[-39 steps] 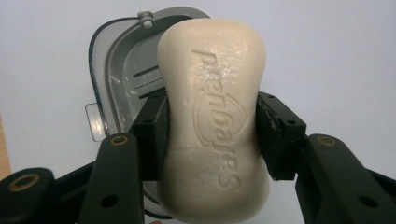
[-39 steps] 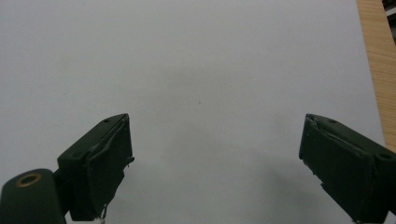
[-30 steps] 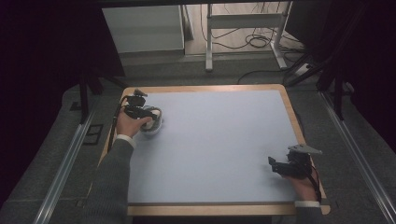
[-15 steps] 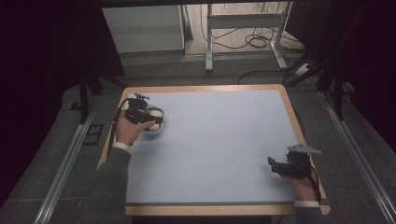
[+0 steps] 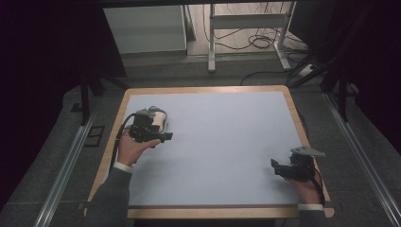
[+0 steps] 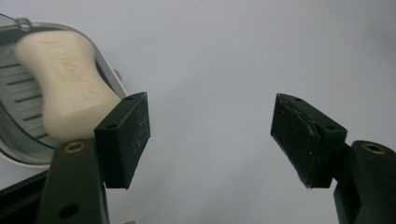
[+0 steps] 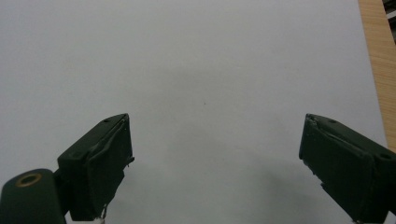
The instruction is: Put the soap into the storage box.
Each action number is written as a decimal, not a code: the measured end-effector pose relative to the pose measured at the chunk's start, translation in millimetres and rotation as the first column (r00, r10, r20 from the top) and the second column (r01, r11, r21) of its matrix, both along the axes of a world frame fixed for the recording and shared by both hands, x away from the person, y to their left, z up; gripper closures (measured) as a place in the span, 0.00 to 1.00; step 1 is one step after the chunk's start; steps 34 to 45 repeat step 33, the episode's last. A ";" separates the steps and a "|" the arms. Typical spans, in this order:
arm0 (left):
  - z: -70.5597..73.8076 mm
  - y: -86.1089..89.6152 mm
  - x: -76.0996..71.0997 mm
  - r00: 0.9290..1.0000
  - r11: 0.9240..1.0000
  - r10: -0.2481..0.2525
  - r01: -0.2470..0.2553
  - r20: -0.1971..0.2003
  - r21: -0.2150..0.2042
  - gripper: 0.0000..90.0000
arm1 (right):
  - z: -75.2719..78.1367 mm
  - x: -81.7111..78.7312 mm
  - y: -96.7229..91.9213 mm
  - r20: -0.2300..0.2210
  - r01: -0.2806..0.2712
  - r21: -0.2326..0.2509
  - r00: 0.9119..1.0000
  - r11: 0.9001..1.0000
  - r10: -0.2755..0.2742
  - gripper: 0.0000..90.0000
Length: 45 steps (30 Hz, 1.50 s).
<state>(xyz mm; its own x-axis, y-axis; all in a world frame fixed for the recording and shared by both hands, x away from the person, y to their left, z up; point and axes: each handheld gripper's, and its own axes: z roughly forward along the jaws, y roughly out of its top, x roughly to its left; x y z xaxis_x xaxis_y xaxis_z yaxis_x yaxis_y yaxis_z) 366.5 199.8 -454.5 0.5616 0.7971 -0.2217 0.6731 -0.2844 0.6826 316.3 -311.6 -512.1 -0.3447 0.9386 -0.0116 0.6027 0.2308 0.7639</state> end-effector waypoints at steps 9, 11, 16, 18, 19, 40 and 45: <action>-21.0 -7.5 -31.4 0.998 0.998 -0.061 0.061 -0.002 -0.023 0.31 | 0.1 -0.3 1.1 0.002 -0.005 -0.003 1.000 1.000 0.005 0.11; -25.0 -8.8 -37.2 0.998 0.997 -0.067 0.067 0.000 -0.025 0.31 | 0.2 -0.4 1.3 0.002 -0.005 -0.005 1.000 1.000 0.005 0.10; -37.3 -10.9 -51.1 0.998 0.997 -0.060 0.060 -0.004 -0.042 0.31 | -0.1 -0.3 2.2 0.001 -0.009 -0.004 1.000 1.000 0.009 0.11; -42.8 -11.4 -56.3 0.998 0.998 -0.058 0.058 -0.005 -0.030 0.31 | -0.1 -0.3 2.7 0.001 -0.010 -0.006 1.000 1.000 0.010 0.11; -44.3 -11.4 -58.0 0.998 0.998 -0.058 0.058 -0.006 -0.028 0.31 | -0.2 -0.2 3.1 0.001 -0.012 -0.007 1.000 1.000 0.012 0.10; -55.3 -7.8 -68.1 0.999 0.999 -0.036 0.036 0.010 -0.025 0.30 | 2.5 -1.6 4.7 0.022 -0.019 -0.006 1.000 1.000 0.019 0.10; -55.3 -7.8 -68.1 0.999 0.999 -0.036 0.036 0.010 -0.025 0.30 | 2.5 -1.6 4.7 0.022 -0.019 -0.006 1.000 1.000 0.019 0.10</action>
